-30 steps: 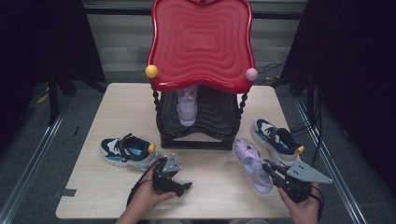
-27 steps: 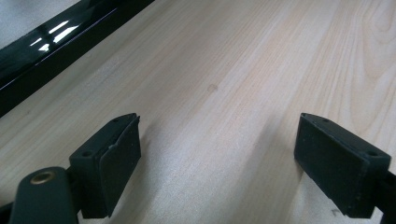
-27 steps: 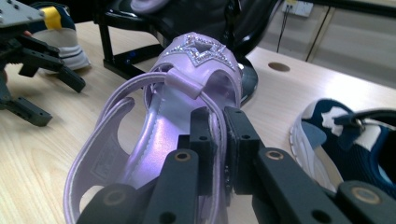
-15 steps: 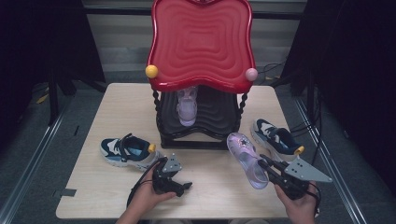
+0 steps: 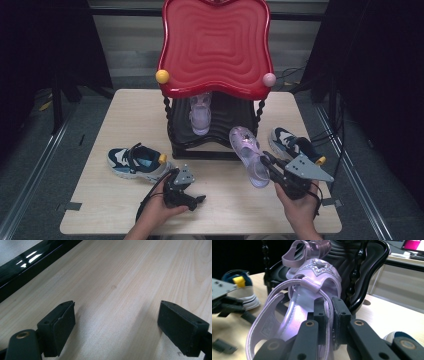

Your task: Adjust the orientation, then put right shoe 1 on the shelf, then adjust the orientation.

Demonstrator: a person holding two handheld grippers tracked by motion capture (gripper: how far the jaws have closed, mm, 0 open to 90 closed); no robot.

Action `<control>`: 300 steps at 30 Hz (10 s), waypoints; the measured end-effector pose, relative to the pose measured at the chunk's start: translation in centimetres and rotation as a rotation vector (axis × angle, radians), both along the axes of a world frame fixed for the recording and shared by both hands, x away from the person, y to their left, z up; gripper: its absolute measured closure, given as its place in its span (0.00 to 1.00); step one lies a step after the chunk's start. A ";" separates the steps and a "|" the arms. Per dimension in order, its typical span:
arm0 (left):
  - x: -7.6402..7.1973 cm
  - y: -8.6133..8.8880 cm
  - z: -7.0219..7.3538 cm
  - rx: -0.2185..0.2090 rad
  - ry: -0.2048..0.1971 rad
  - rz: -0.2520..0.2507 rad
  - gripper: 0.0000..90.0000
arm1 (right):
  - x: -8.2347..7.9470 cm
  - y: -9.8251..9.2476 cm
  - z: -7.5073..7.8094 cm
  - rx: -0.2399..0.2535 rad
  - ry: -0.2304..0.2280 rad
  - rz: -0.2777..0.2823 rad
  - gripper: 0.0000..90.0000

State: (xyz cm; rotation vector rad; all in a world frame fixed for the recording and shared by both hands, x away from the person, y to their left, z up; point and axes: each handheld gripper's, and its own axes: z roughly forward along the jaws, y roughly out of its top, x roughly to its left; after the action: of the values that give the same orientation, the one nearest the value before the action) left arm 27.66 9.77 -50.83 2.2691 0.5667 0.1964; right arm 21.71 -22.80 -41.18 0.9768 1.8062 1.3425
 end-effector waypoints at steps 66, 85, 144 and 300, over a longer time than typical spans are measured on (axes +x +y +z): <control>0.0 0.0 0.0 0.006 0.000 0.002 0.16 | 12.9 11.0 0.8 -0.024 -0.103 -0.443 0.91; -0.1 0.0 0.0 -0.005 0.004 0.011 0.16 | 14.3 11.7 0.4 -0.033 -0.114 -0.455 0.90; 0.0 0.0 0.0 0.006 0.000 0.002 0.16 | 11.6 10.1 1.4 -0.035 -0.032 -0.201 0.54; 0.2 -0.2 3.8 0.067 0.103 0.064 0.24 | 0.2 -3.8 -9.8 -0.240 0.471 0.298 0.14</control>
State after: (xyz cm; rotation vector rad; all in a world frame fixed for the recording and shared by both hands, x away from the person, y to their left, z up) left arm 27.85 9.55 -47.04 2.3382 0.6964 0.1327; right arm 21.92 -26.64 -50.99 0.9750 2.4862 1.0814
